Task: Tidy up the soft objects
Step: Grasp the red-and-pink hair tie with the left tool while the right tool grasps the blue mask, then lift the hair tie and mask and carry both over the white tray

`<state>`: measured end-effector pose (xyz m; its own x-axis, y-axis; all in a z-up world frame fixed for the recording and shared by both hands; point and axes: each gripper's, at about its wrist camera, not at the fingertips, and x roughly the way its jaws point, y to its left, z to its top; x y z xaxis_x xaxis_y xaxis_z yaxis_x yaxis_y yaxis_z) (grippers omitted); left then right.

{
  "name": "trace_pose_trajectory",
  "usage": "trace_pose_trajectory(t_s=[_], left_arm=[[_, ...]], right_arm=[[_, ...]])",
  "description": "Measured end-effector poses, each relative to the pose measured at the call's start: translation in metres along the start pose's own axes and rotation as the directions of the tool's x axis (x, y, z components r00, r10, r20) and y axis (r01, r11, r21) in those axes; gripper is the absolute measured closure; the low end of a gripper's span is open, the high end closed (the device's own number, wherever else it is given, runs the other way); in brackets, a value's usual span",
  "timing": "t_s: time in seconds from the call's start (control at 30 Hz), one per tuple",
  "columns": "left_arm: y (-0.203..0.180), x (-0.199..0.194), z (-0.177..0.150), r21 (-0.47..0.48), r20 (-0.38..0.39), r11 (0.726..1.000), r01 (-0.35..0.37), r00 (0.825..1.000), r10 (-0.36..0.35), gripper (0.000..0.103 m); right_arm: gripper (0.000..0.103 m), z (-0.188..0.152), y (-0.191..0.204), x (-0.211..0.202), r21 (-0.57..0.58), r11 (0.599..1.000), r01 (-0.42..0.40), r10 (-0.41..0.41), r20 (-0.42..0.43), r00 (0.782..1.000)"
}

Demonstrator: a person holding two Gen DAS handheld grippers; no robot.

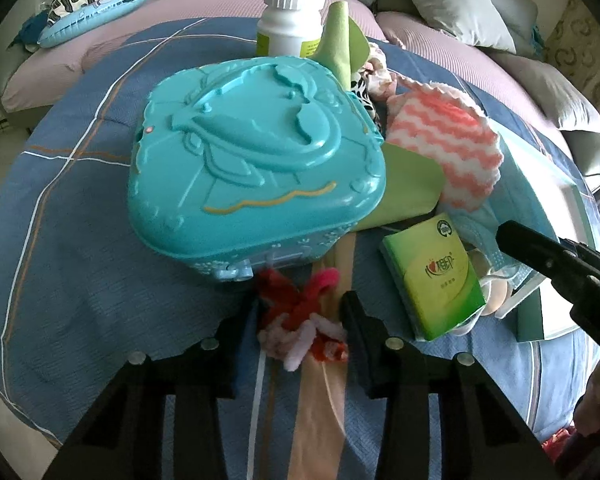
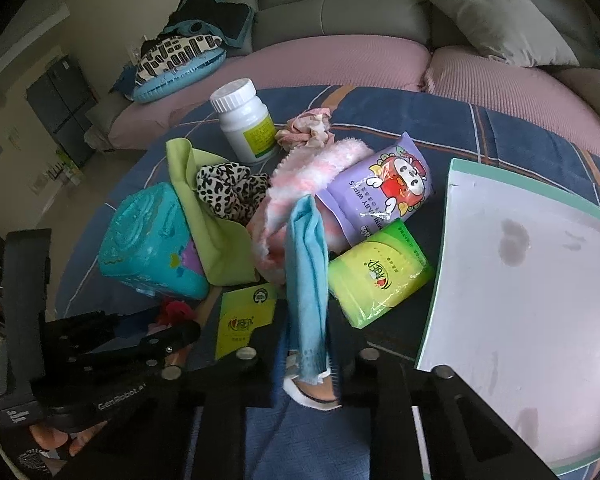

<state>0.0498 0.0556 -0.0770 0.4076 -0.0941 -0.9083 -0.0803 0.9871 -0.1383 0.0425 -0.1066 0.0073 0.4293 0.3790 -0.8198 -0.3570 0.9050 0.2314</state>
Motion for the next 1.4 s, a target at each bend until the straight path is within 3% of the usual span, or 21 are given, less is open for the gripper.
trace_pose_trajectory(t_s=[0.77,1.4], left_arm=[[0.013,-0.033,-0.004,-0.029,0.000,0.999,-0.027,1.000,0.027,0.062],[0.001,-0.078,-0.007,-0.034,0.031,0.999,-0.038,0.999,0.039,0.062]], right_arm=[[0.094,-0.013,-0.013,-0.023,0.055,0.998,-0.041,0.039,0.041,0.998],[0.094,-0.006,-0.006,-0.065,0.072,0.994,-0.088,0.078,0.142,0.987]])
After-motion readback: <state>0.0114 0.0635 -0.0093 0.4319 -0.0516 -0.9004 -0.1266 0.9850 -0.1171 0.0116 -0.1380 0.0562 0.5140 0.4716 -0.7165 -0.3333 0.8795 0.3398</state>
